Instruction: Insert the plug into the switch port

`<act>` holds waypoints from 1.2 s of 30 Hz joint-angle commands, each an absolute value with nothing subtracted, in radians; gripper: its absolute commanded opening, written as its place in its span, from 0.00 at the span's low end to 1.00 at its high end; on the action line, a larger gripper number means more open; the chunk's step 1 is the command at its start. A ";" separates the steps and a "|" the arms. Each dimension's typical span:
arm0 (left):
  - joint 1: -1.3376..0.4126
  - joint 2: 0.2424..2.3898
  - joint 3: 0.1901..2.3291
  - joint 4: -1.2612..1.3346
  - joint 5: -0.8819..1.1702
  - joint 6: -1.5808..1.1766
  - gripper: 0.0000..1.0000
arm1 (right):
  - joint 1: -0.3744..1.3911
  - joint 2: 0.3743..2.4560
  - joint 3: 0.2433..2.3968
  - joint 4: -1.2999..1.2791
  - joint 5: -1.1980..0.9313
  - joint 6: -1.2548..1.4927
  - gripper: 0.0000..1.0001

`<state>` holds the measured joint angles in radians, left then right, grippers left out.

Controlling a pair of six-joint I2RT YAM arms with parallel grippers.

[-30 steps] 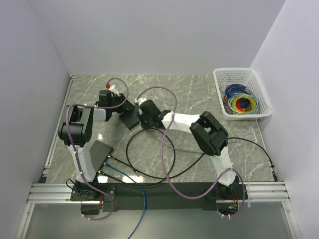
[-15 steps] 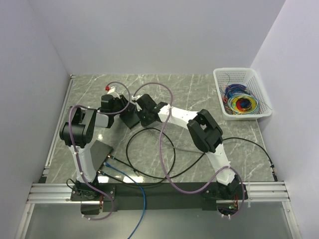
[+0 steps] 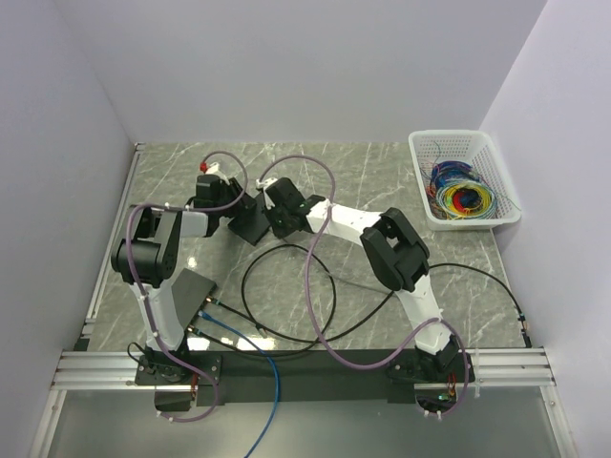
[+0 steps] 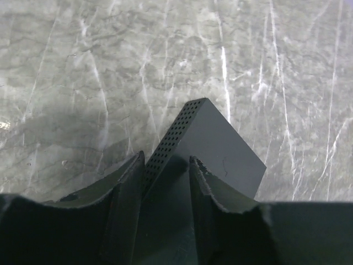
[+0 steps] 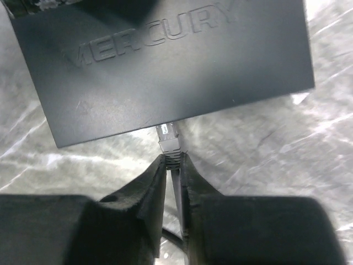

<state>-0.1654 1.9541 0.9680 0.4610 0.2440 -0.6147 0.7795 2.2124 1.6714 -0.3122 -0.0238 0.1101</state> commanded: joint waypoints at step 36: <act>-0.278 1.563 0.772 -0.028 0.080 -0.874 0.62 | 0.581 2.190 1.795 -0.176 -0.092 0.268 0.68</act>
<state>-0.2783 1.5242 0.7597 -0.1097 0.0666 -0.8516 0.5816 2.1647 1.7306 -0.1501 -0.0505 0.2474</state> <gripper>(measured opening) 0.620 0.678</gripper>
